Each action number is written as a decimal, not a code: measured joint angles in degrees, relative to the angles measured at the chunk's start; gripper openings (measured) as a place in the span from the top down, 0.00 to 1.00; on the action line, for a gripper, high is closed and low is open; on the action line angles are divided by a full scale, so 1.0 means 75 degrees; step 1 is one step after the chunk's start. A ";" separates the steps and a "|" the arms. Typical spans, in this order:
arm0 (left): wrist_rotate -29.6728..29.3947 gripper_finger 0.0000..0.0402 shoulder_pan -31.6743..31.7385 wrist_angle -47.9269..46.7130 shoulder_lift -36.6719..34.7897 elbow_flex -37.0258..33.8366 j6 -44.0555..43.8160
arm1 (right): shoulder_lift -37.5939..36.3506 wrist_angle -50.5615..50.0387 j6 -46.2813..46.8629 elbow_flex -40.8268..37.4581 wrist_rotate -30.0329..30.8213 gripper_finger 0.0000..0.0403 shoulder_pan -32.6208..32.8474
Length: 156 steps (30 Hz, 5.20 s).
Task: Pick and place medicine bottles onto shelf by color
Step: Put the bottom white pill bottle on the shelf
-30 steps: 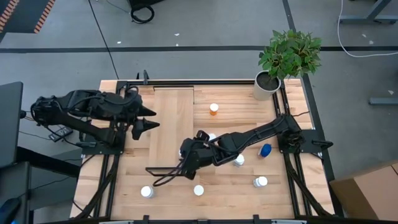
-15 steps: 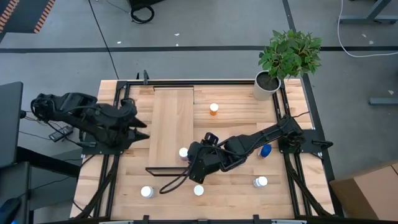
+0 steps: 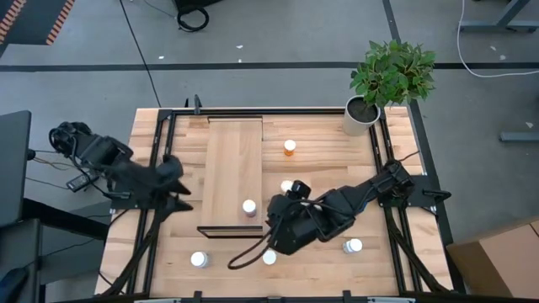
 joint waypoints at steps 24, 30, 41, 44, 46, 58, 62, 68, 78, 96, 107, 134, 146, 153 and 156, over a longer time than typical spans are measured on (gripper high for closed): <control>0.0408 0.29 -0.2408 -0.0008 0.3172 0.0000 -0.1016 | 0.0000 -0.1658 0.2392 -0.0003 0.0922 0.31 0.1245; 0.0412 0.25 -0.2626 -0.0031 0.3842 0.0000 -0.1231 | 0.0000 -0.1658 0.2698 -0.0003 0.1024 0.31 0.1501; 0.0492 0.09 -0.2536 -0.0013 0.4516 0.0000 -0.1771 | 0.0000 -0.1655 0.3164 -0.0003 0.1207 0.31 0.1781; 0.0495 0.09 -0.2535 -0.0011 0.4609 0.0000 -0.1823 | 0.0000 -0.1657 0.3185 -0.0003 0.1224 0.31 0.1776; 0.0496 0.11 -0.2532 -0.0011 0.4614 0.0000 -0.1918 | 0.0000 -0.1656 0.3236 -0.0006 0.1276 0.31 0.1775; 0.0545 0.19 -0.2508 0.0870 0.4442 0.0009 -0.1643 | 0.0003 -0.1655 0.3080 -0.0006 0.1315 0.31 0.1775; 0.0544 0.22 -0.2526 0.0736 0.4432 -0.0103 -0.1447 | 0.0003 -0.1655 0.3114 -0.0006 0.1315 0.31 0.1775; 0.1032 0.22 -0.2457 0.1606 0.4328 -0.0941 -0.1722 | 0.0003 -0.1655 0.3109 -0.0006 0.1312 0.31 0.1775; 0.0836 0.21 -0.2413 0.1686 0.4349 -0.1132 -0.1779 | 0.0003 -0.1655 0.3074 -0.0009 0.1313 0.31 0.1789; 0.0797 0.23 -0.2266 0.2194 0.4411 -0.1757 -0.1613 | 0.0004 -0.1654 0.3075 -0.0009 0.1300 0.31 0.1759; 0.0942 0.37 -0.2273 0.2230 0.4602 -0.1760 -0.1520 | 0.0006 -0.1655 0.3068 -0.0009 0.1280 0.31 0.1723; 0.0416 0.49 -0.1325 -0.2398 0.3888 0.3173 0.0761 | 0.0006 -0.1653 0.3087 -0.0009 0.1381 0.31 0.1571; 0.0490 0.49 0.0501 -0.2659 0.3891 0.4013 0.3708 | -0.0141 -0.1652 0.4481 -0.0006 0.1372 0.31 0.0732; 0.0535 0.46 0.1130 -0.2654 0.4053 0.4010 0.4878 | -0.0473 -0.1652 0.4643 -0.0009 0.0933 0.31 0.0141; 0.0914 0.48 0.1413 -0.2659 0.4169 0.4004 0.5220 | -0.0599 -0.1655 0.4411 -0.0003 0.0874 0.31 -0.0053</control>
